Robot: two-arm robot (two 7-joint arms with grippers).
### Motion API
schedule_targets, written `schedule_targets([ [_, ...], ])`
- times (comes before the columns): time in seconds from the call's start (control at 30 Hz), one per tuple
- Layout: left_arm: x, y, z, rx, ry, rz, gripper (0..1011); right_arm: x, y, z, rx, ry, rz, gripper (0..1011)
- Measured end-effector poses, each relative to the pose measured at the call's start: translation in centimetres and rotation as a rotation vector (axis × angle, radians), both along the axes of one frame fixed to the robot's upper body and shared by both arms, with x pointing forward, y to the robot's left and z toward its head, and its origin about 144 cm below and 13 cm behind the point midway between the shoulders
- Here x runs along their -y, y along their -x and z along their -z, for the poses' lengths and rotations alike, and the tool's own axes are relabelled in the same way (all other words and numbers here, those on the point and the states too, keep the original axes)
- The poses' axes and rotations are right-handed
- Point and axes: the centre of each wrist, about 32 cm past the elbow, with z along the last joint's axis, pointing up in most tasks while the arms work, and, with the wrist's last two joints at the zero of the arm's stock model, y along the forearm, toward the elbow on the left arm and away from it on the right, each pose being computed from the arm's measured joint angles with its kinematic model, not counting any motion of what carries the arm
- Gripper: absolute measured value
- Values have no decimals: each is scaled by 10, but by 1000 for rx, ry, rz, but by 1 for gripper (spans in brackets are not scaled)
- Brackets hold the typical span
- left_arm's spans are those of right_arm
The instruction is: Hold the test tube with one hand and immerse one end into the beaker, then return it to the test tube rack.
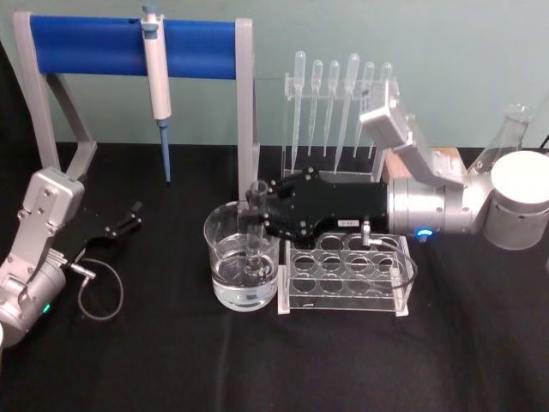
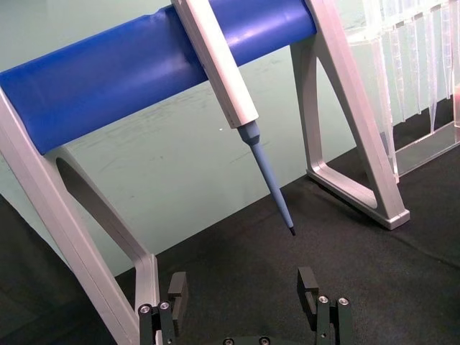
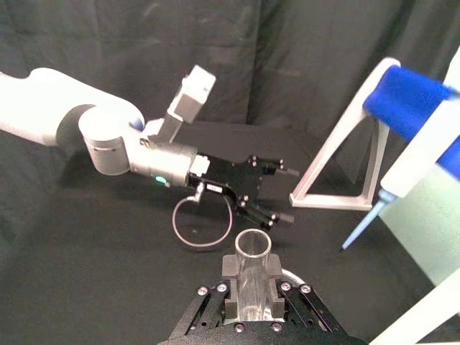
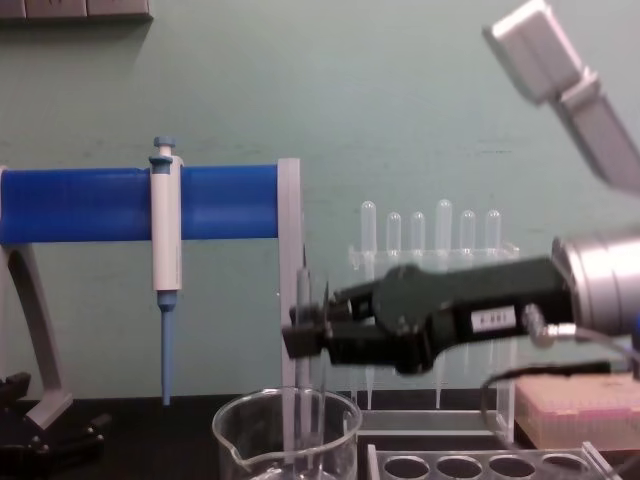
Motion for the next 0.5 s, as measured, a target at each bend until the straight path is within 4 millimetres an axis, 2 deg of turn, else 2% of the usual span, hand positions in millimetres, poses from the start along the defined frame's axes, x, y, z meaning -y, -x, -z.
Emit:
schedule_targets([
  [0.1, 0, 0, 0, 0, 0, 0, 1000, 1, 4, -21, 21, 7, -13, 241],
  [0.23, 0, 0, 0, 0, 0, 0, 1000, 3, 8, -36, 38, 2, -22, 241],
  [0.4, 0, 0, 0, 0, 0, 0, 1000, 12, 20, -66, 87, -24, -25, 242],
  [0.5, 0, 0, 0, 0, 0, 0, 1000, 18, 25, -76, 106, -38, -24, 241],
])
